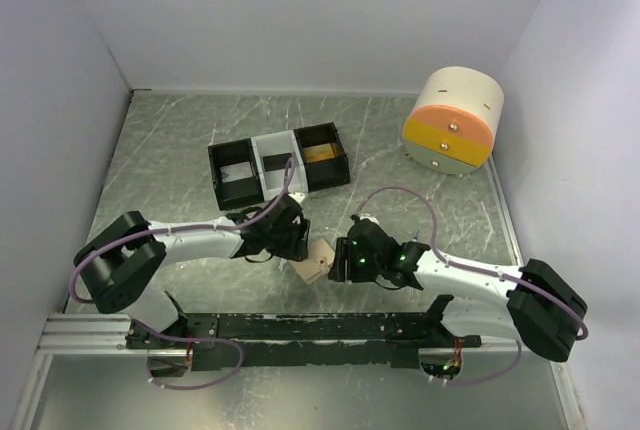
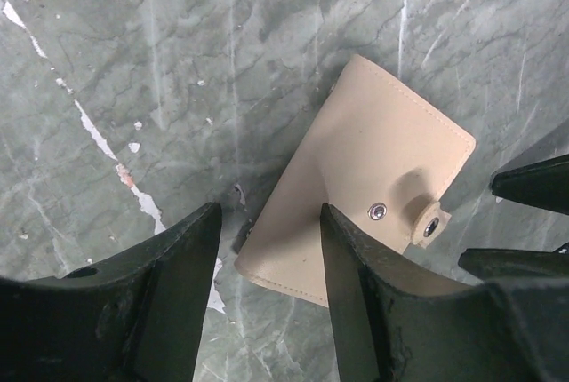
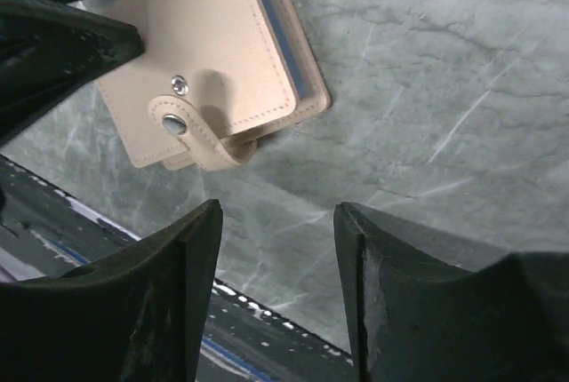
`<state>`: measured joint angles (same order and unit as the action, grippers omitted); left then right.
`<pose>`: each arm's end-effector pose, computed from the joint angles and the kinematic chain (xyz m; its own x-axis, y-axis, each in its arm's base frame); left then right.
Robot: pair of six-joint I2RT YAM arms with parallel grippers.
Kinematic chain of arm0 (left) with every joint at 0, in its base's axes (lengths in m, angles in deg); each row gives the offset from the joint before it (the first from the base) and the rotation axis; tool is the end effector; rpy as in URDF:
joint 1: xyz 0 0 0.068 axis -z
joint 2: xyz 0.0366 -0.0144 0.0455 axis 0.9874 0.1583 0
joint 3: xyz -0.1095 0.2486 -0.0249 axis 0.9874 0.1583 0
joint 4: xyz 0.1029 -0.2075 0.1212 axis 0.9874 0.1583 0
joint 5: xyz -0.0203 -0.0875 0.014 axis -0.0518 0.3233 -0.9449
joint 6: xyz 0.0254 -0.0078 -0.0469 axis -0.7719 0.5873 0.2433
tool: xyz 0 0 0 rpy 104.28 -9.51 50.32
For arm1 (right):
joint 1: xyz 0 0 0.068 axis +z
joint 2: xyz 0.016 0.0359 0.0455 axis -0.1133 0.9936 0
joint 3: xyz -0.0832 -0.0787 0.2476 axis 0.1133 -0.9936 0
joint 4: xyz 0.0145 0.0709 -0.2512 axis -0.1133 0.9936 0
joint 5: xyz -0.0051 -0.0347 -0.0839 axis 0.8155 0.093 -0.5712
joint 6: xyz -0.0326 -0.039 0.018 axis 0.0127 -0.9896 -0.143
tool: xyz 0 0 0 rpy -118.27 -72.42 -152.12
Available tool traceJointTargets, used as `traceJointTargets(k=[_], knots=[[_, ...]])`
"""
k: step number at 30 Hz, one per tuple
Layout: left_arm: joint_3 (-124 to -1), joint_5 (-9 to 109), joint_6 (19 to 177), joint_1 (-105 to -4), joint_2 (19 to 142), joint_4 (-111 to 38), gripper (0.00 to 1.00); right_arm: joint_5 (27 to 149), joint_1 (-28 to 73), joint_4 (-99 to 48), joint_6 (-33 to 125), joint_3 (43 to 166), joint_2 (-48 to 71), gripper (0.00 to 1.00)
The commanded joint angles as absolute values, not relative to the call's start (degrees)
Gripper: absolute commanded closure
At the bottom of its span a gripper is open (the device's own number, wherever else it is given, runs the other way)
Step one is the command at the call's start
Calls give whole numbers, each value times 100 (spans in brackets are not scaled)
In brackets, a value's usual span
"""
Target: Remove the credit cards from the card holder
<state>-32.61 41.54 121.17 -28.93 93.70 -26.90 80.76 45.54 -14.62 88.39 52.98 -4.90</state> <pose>0.1793 -0.2287 0.1544 -0.8510 0.1705 -0.4967 0.3680 0.8684 -0.3323 0.1221 0.1574 0.1511 -0.9190 0.0531 -0.3908 -0.1495 0.8700 0.4699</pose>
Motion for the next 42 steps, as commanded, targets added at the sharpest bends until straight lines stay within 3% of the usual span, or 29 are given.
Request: traceJointTargets(k=[1,14,33,42], knots=[[-3406,3990,11871,-2680,9563,-2334,41,8290,4531,-1143,9347,5898,-262,45],[-3227,3723,12076,-2543,9415,-2354,45,7005,4531,500,10115,7312,1286,47],[-3053,3637,12140,-2535,9261,-2385,47,7294,4534,95,9854,7811,1785,45],[-2999,3574,12191,-2535,9154,-2369,47,7543,4538,-160,9708,7736,1764,38]])
